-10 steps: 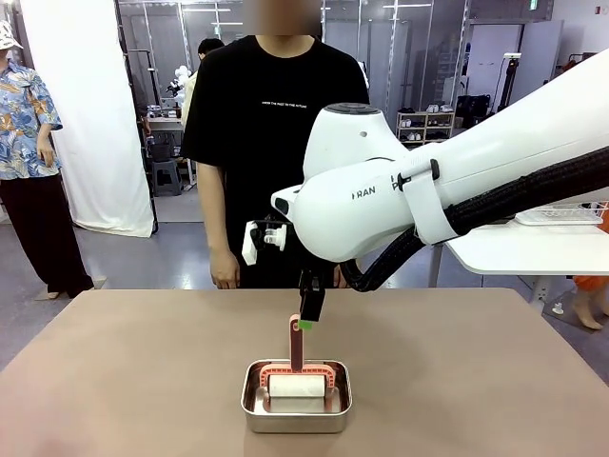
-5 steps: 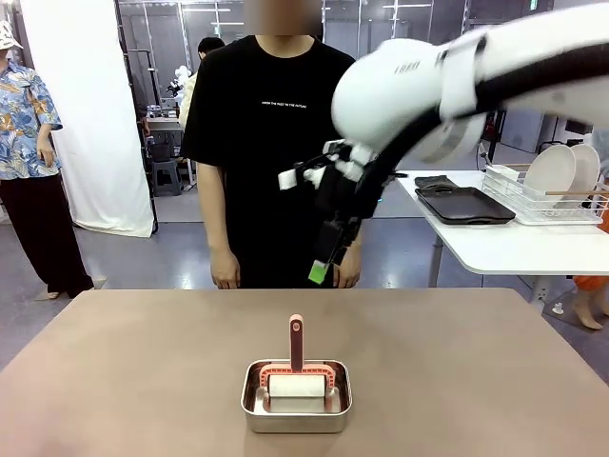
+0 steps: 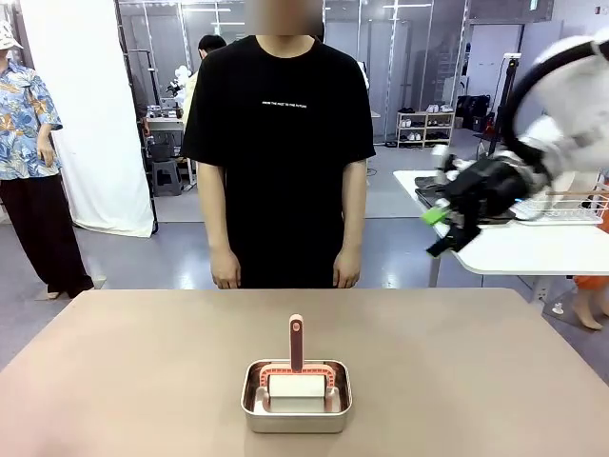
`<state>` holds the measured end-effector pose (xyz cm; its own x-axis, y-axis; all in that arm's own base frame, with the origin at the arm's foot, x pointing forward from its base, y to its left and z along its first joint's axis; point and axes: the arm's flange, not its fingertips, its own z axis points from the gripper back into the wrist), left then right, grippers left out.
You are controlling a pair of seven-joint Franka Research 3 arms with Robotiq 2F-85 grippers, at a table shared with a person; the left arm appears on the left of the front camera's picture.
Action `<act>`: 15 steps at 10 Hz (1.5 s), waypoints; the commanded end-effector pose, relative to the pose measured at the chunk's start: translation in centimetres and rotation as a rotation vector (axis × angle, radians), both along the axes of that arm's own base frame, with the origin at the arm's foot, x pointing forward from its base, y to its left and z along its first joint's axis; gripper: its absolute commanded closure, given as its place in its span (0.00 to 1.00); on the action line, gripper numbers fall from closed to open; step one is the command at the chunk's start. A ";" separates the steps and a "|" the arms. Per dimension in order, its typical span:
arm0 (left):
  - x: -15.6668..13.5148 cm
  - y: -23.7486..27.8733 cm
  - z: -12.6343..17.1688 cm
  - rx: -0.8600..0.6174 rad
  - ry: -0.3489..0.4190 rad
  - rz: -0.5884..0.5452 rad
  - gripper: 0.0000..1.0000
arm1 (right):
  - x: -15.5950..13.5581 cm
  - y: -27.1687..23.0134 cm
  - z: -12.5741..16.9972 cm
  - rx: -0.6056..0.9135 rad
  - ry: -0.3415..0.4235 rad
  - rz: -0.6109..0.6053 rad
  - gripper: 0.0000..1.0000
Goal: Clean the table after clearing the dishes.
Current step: Place the Lint Roller back on top of the Airtight Container.
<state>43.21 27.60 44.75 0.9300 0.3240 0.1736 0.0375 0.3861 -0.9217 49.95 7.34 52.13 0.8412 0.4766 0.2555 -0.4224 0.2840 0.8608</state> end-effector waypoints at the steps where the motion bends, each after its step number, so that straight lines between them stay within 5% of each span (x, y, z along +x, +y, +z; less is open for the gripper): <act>1: -0.2 0.2 0.2 -0.001 -0.004 0.003 0.00 | -0.3 -4.1 -1.0 0.345 0.205 -0.329 0.00; 4: -0.2 0.2 0.2 -0.001 -0.004 0.003 0.00 | -2.6 -15.8 -1.5 0.438 0.249 -0.480 0.00; 8: -0.2 0.2 0.2 -0.001 -0.004 0.003 0.00 | -5.4 -27.8 -0.2 0.255 0.211 -0.628 0.00; 15: -0.2 0.2 0.2 -0.001 -0.004 0.003 0.00 | -7.8 -32.7 1.7 0.163 0.159 -0.661 0.00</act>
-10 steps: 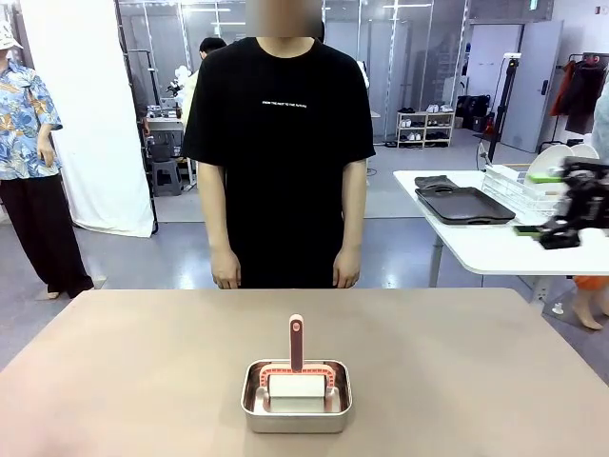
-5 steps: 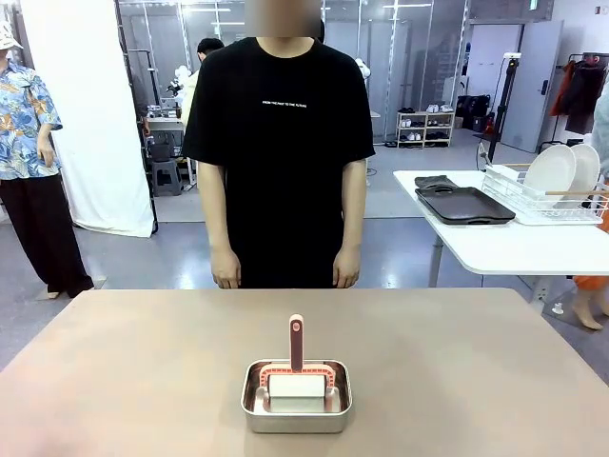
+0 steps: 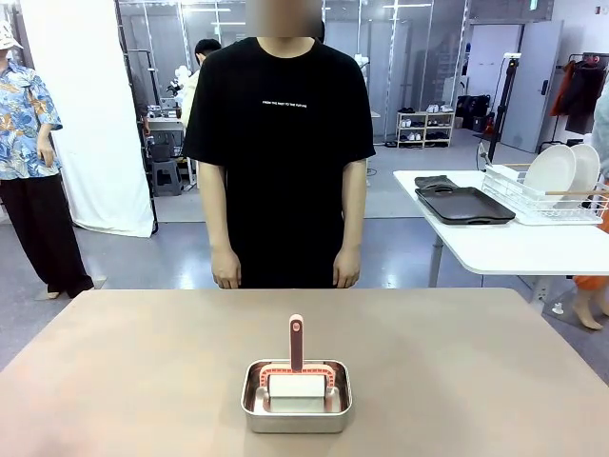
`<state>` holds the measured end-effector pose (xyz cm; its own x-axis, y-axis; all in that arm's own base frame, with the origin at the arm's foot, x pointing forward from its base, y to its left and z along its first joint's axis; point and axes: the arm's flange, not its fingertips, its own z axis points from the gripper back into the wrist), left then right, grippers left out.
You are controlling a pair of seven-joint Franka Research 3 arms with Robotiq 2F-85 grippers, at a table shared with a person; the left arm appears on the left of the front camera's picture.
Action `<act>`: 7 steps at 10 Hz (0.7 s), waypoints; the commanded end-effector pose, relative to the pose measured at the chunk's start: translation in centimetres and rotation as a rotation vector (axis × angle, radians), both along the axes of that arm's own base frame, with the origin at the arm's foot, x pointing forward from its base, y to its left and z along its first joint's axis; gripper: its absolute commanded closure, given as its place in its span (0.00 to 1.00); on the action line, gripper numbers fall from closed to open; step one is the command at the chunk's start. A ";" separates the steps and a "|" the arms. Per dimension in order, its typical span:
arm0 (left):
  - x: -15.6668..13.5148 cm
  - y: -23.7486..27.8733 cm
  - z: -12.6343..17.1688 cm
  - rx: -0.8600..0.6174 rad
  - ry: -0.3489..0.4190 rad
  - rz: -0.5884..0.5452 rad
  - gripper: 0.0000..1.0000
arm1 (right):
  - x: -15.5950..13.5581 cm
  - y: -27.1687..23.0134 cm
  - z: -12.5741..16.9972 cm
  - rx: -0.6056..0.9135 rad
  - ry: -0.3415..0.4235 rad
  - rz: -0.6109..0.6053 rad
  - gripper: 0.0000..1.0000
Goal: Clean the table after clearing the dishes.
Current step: Place the Lint Roller back on top of the Airtight Container.
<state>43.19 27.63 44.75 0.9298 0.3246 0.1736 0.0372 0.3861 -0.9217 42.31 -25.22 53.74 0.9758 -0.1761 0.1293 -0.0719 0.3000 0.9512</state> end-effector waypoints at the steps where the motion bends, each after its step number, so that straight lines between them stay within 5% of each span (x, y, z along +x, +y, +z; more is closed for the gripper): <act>1: -0.2 0.1 0.2 -0.001 -0.004 0.002 0.00 | -0.2 -0.1 0.1 0.000 -0.001 -0.006 0.00; 7: -0.2 0.1 0.2 -0.001 -0.004 0.002 0.00 | -0.2 -0.1 0.1 0.000 -0.001 -0.006 0.00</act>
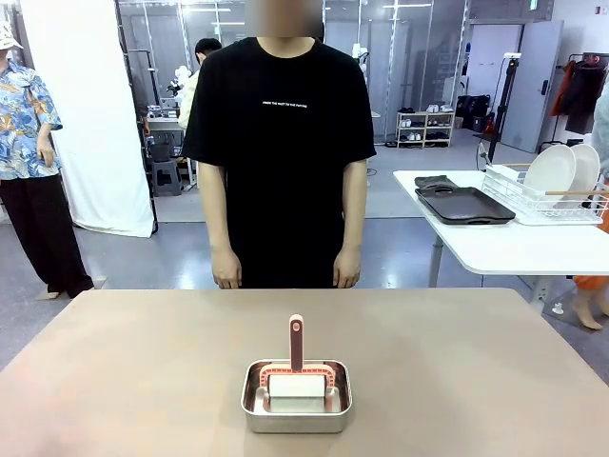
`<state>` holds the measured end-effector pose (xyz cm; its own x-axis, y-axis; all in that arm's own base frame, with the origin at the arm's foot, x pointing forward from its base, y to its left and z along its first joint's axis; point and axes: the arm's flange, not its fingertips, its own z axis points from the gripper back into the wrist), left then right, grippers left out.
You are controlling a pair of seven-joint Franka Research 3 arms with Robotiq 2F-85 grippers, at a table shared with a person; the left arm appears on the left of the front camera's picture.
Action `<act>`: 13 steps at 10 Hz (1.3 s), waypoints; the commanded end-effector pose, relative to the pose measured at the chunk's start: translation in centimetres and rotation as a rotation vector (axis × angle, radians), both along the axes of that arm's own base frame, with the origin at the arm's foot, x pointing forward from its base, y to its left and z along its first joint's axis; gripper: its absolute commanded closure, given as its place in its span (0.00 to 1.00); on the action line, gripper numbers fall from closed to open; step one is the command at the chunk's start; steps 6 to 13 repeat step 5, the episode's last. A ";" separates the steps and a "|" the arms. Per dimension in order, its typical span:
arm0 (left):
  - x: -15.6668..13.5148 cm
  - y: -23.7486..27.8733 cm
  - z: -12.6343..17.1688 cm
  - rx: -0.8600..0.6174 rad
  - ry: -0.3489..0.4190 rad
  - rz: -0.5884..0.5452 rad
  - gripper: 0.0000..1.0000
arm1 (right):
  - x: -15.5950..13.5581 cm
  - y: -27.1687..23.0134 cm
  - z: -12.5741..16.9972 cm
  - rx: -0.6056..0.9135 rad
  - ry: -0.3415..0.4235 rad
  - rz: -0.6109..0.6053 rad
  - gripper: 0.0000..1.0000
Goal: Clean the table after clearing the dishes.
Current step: Place the Lint Roller back on top of the Airtight Container.
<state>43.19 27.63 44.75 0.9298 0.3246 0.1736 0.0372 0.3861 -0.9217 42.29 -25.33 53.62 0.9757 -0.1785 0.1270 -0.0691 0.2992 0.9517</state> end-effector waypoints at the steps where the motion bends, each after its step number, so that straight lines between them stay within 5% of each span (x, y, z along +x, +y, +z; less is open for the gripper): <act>1: -0.2 0.1 0.2 -0.001 -0.004 0.002 0.00 | -0.2 0.0 0.2 -0.001 -0.003 -0.003 0.00; 13: -0.2 0.1 0.2 -0.001 -0.004 0.002 0.00 | -0.2 0.0 0.2 -0.001 -0.003 -0.003 0.00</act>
